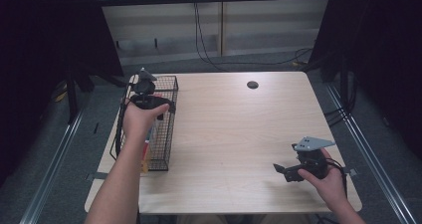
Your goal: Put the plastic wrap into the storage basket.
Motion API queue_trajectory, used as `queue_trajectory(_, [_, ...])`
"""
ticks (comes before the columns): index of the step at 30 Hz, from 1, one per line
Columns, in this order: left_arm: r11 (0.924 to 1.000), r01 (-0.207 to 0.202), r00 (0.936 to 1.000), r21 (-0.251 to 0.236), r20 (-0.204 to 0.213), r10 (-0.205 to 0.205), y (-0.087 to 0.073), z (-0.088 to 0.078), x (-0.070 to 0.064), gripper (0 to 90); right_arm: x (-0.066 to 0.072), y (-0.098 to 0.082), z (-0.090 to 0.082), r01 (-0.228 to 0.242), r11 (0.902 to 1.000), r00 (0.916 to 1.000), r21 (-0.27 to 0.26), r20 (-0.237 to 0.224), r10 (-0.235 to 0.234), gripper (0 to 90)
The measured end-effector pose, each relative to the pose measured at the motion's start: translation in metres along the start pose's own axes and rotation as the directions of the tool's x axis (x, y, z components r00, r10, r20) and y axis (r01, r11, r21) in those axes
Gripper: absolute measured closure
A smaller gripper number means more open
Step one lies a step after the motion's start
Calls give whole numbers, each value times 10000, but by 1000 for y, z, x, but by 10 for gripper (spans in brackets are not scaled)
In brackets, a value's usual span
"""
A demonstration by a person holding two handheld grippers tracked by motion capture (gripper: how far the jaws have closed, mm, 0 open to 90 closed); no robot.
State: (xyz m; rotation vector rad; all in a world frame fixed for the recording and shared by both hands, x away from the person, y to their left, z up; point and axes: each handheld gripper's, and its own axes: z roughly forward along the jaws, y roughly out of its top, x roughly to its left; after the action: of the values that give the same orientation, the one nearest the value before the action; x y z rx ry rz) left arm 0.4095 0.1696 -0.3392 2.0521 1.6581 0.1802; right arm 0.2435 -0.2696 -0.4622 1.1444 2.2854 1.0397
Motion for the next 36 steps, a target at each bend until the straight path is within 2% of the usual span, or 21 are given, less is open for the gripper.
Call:
queue_trajectory(3, [9999,-56,9999,-89,153,57,-1,1,-4,140,0,0,0,-8,10000,10000,-12,-38,8,26])
queue_trajectory(4, [9997,-197,9995,-129,227,200,-2,1,-8,139,0,0,0,-2,10000,10000,-7,-41,2,26])
queue_trajectory(10, [9985,-453,9966,-296,675,472,-6,5,-20,138,1,0,1,-30,10000,10000,46,-70,31,26])
queue_trajectory(18, [9961,-814,9916,-340,982,843,-11,13,-36,139,1,0,1,1,10000,10000,80,-42,0,26])
queue_trajectory(21, [9933,-1119,9874,-305,1091,1146,-12,16,-45,140,1,0,1,1,10000,10000,81,-76,-1,26])
queue_trajectory(36, [9854,-1679,9736,-289,1516,1704,-18,29,-72,142,0,0,1,48,9999,10000,106,-85,-47,26])
